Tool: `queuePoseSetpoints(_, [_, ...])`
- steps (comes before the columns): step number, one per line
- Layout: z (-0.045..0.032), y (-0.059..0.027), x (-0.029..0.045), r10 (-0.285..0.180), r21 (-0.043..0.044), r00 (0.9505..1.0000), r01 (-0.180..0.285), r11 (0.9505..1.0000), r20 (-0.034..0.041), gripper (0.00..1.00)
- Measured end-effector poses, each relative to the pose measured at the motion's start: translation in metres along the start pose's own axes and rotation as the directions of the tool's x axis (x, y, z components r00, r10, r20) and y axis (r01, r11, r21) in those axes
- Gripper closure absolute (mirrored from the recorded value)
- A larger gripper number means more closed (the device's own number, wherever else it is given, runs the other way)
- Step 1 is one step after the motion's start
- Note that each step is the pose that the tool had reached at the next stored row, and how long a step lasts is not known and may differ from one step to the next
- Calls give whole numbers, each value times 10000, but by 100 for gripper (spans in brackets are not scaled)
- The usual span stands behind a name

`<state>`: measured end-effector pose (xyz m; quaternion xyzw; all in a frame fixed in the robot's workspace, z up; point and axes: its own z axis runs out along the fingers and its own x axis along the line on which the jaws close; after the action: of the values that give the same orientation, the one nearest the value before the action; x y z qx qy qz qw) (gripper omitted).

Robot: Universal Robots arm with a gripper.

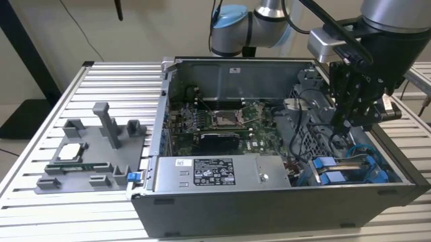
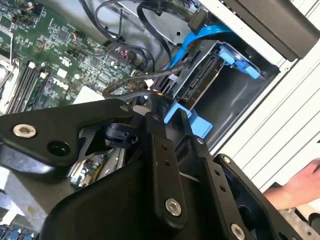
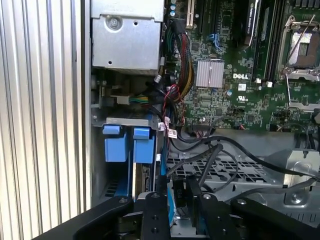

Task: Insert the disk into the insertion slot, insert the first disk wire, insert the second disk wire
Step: 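Insert the first disk wire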

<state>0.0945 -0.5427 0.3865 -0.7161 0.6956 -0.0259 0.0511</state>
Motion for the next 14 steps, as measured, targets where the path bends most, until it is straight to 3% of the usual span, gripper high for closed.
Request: queuePoseSetpoints(14, [16, 2, 32, 70, -4, 10000, -70, 10000, -7, 100])
